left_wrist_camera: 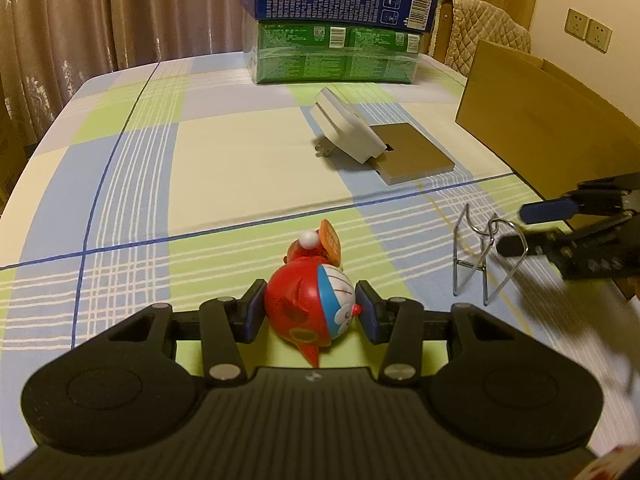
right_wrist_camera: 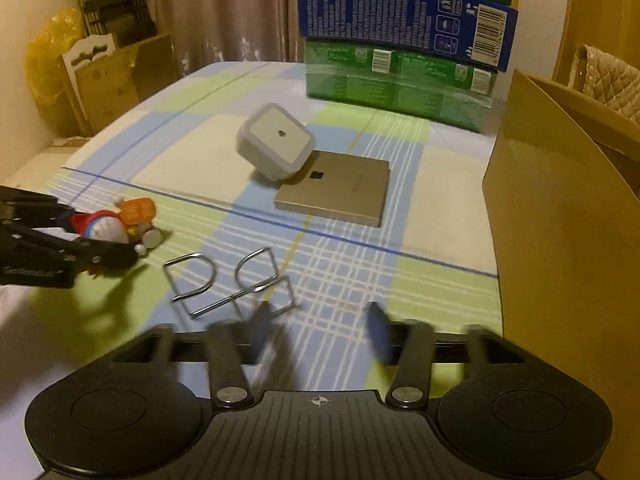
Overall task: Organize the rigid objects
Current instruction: 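Lift the Doraemon figure with the left tool while the right tool lifts the wire stand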
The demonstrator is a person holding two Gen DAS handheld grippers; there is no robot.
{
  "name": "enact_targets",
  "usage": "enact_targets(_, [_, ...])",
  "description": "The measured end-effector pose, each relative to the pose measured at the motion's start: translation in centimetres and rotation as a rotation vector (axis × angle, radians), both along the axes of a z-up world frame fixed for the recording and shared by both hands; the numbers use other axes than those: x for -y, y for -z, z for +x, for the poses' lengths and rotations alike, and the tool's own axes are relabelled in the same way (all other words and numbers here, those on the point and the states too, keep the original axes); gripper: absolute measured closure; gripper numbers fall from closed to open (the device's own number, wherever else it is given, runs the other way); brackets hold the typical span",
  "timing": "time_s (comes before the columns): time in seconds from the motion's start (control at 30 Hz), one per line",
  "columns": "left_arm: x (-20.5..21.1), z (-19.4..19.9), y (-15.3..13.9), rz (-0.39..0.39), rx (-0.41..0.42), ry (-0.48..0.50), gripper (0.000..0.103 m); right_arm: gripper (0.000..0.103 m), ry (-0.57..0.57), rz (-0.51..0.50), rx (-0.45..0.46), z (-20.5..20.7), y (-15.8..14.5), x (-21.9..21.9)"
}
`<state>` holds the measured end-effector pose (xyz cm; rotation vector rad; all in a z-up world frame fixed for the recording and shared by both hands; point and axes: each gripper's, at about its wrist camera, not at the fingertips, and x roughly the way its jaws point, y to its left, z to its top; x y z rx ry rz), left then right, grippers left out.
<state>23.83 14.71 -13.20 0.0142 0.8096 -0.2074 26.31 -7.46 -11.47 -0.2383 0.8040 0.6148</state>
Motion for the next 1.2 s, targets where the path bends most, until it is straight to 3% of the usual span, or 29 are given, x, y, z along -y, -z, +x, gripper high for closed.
enact_targets(0.03, [0.0,0.0,0.0,0.003,0.001,0.002,0.061,0.024,-0.011,0.005,0.001,-0.3,-0.1,0.0])
enact_targets(0.07, [0.0,-0.1,0.0,0.005,-0.002,0.005,0.061,0.022,-0.028,0.014,0.006,-0.6,-0.2,0.0])
enact_targets(0.23, [0.3,-0.2,0.3,0.026,-0.010,0.020,0.061,0.021,-0.169,0.000,0.035,-1.3,0.0,-1.2])
enact_targets(0.33, [0.2,-0.1,0.3,0.022,-0.011,0.018,0.061,0.021,-0.221,-0.004,-0.008,-0.9,0.4,-1.6])
enact_targets(0.6, [0.5,0.0,0.3,0.024,-0.004,0.017,0.061,0.018,-0.080,0.100,-0.069,-1.2,1.0,-1.8])
enact_targets(0.8, [0.6,0.1,0.4,0.040,0.010,0.000,0.057,0.019,-0.104,0.065,0.001,-1.4,1.8,-2.9])
enact_targets(1.2, [0.7,0.2,0.6,0.064,0.027,0.004,0.061,0.019,-0.090,0.095,0.019,-1.2,1.7,-2.7])
